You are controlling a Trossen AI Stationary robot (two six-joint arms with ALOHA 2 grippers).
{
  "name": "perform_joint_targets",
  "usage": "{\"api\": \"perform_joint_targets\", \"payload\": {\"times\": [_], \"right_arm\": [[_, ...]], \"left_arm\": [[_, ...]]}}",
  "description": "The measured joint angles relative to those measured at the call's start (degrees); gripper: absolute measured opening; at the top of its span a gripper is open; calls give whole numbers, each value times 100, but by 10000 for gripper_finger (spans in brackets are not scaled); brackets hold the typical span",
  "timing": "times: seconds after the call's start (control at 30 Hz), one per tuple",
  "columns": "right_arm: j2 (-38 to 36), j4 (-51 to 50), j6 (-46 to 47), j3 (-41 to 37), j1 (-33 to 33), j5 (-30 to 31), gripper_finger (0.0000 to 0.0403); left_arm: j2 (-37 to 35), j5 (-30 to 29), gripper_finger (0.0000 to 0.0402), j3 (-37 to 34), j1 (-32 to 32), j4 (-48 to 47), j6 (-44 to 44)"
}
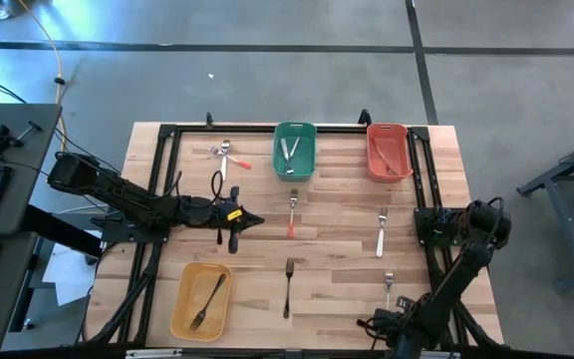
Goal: Sort silverware by color (type)
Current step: Put the black fork into the yellow bin
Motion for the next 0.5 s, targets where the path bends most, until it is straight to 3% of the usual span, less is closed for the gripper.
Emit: {"api": "perform_joint_targets", "payload": {"times": [0.5], "right_arm": [[82, -34, 3, 8, -3, 87, 93]], "left_arm": [[0, 0, 0, 0, 0, 13, 2]]}}
